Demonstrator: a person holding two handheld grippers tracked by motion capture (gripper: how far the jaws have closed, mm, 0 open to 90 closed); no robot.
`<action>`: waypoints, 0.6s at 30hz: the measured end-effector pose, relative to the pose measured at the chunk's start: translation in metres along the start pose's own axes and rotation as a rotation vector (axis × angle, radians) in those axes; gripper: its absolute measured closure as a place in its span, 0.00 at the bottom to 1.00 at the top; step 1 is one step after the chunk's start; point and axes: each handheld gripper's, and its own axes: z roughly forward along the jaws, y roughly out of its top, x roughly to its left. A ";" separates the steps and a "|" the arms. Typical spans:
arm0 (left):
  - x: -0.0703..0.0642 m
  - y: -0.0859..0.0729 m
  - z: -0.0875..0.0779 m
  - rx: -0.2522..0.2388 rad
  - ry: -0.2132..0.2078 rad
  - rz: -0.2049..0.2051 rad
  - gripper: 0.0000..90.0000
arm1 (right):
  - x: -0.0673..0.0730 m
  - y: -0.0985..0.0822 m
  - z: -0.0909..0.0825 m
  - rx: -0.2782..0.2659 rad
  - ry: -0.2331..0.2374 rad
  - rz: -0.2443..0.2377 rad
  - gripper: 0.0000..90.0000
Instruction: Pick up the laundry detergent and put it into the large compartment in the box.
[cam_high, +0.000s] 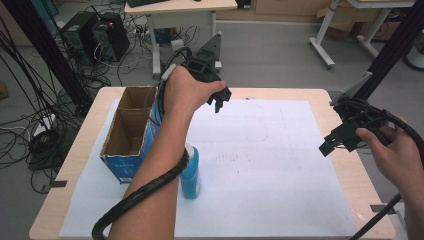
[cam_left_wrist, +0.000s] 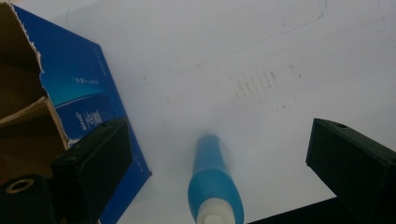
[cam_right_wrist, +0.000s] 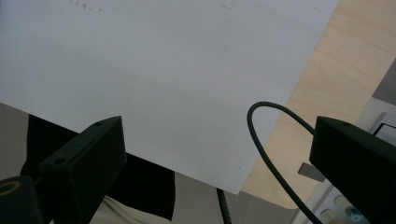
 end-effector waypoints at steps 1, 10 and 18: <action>0.000 0.000 0.000 0.000 0.000 0.000 0.08 | 0.000 0.000 0.000 0.000 0.000 0.000 0.04; 0.002 -0.016 -0.010 -0.006 0.006 -0.024 0.08 | 0.006 -0.002 -0.002 0.002 -0.004 -0.005 0.04; 0.001 -0.025 -0.009 0.005 0.008 -0.031 0.08 | 0.009 -0.007 -0.003 0.001 -0.009 -0.006 0.04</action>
